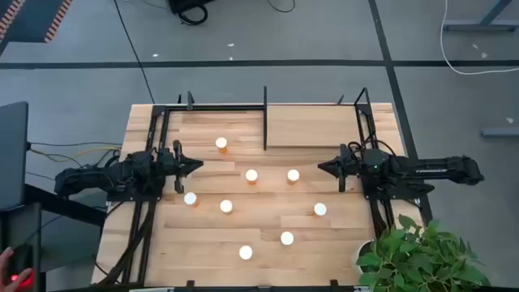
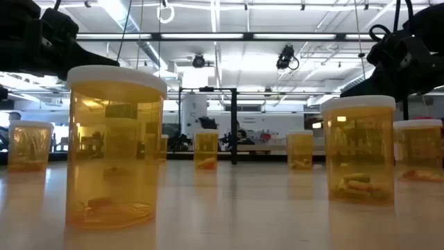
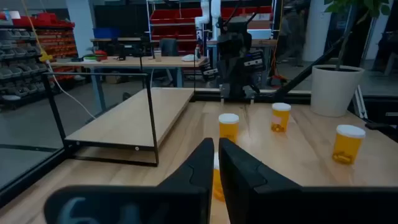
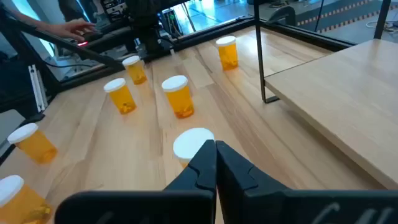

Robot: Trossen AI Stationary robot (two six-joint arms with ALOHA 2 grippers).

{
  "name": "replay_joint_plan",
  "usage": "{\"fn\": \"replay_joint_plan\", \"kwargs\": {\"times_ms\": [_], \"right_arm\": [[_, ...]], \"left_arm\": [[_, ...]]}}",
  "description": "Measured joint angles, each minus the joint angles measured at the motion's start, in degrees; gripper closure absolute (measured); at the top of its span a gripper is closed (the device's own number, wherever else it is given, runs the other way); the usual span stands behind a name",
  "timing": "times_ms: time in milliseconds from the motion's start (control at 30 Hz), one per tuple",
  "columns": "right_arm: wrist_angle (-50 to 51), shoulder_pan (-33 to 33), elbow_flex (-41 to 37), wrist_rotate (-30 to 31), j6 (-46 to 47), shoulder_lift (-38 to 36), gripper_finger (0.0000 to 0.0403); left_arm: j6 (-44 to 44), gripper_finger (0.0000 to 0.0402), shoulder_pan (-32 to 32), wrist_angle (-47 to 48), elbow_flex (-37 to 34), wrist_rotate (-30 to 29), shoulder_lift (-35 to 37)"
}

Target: Pick and place medicine bottles onto shelf by color

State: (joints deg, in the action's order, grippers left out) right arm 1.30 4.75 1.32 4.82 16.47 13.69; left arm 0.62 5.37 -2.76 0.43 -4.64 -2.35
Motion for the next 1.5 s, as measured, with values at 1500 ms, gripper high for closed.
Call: {"fn": "replay_joint_plan", "kwargs": {"times_ms": [1500], "right_arm": [[0.01,-0.02,0.0,0.02,0.0,0.0,0.0397]], "left_arm": [[-1.99,0.0368,0.02,-0.25,0.02,-0.01,0.02]]}}
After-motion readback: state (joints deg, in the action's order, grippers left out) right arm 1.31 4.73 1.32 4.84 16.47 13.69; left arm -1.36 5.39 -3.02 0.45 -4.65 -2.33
